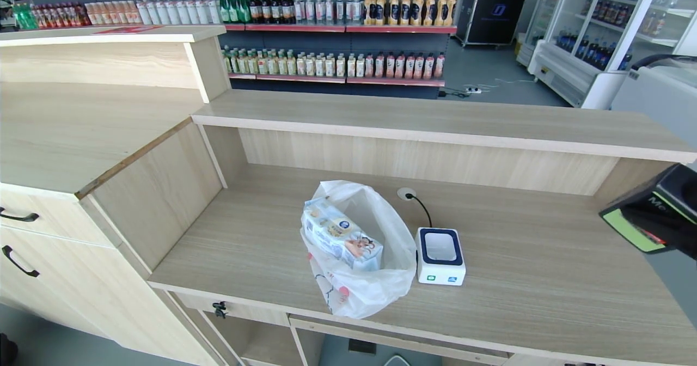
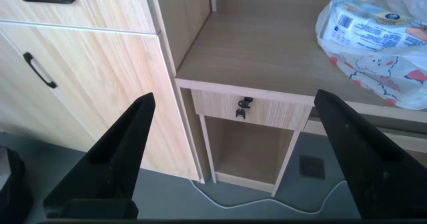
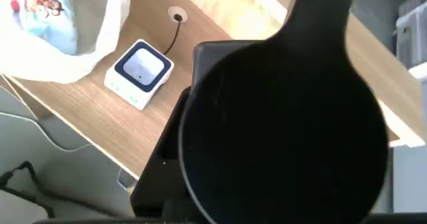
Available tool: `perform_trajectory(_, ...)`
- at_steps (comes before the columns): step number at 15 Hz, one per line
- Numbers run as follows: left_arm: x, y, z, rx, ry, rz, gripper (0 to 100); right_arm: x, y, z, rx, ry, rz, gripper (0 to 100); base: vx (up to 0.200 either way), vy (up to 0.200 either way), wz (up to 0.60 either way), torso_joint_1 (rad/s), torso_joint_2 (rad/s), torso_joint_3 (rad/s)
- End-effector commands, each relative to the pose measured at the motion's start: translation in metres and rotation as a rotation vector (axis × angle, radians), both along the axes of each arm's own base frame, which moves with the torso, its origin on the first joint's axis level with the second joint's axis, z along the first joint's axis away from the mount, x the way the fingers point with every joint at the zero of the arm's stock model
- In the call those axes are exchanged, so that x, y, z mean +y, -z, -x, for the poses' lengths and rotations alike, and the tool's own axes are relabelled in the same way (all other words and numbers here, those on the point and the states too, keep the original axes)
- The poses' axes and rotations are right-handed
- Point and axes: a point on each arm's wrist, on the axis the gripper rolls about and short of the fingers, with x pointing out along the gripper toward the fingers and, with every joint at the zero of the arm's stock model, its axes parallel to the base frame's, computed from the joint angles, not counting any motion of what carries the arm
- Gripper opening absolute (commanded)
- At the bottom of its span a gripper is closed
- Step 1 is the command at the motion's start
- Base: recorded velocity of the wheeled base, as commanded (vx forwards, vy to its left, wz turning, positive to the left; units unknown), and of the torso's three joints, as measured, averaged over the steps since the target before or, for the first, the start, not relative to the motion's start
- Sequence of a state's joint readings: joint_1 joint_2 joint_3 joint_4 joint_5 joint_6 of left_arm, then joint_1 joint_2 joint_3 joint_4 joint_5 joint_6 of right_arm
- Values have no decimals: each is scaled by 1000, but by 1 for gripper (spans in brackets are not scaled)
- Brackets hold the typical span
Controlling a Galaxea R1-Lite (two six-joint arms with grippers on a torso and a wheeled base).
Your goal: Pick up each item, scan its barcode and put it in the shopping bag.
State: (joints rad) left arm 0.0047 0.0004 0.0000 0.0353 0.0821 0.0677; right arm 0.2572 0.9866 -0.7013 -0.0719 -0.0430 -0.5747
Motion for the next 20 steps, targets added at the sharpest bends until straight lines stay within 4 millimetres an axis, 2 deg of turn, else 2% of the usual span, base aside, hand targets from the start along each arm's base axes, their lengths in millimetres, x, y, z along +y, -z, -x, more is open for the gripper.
perform_trajectory(1, 0, 0, 0, 0, -2, 0, 100, -14, 6, -22, 90, 162, -105, 0, 0, 0, 0, 0, 0, 0)
perform_trajectory(5, 0, 0, 0, 0, -1, 0, 100, -13, 11, -23, 142, 215, -296, 0, 0, 0, 450, -1, 2, 2)
perform_trajectory(8, 0, 0, 0, 0, -2, 0, 100, -9, 13, -49, 249, 270, -607, 0, 0, 0, 600, 7, 1, 4)
perform_trajectory(9, 0, 0, 0, 0, -2, 0, 100, -11, 20, -56, 306, 265, -648, 0, 0, 0, 0, 0, 0, 0)
perform_trajectory(12, 0, 0, 0, 0, -1, 0, 100, -34, 55, -93, 514, 211, -789, 0, 0, 0, 0, 0, 0, 0)
perform_trajectory(15, 0, 0, 0, 0, -1, 0, 100, -68, 72, -117, 553, 92, -879, 0, 0, 0, 0, 0, 0, 0)
perform_trajectory(18, 0, 0, 0, 0, -1, 0, 100, -106, 87, -117, 560, 66, -893, 0, 0, 0, 0, 0, 0, 0)
perform_trajectory(20, 0, 0, 0, 0, -1, 0, 100, -116, 92, -114, 589, 66, -943, 0, 0, 0, 0, 0, 0, 0)
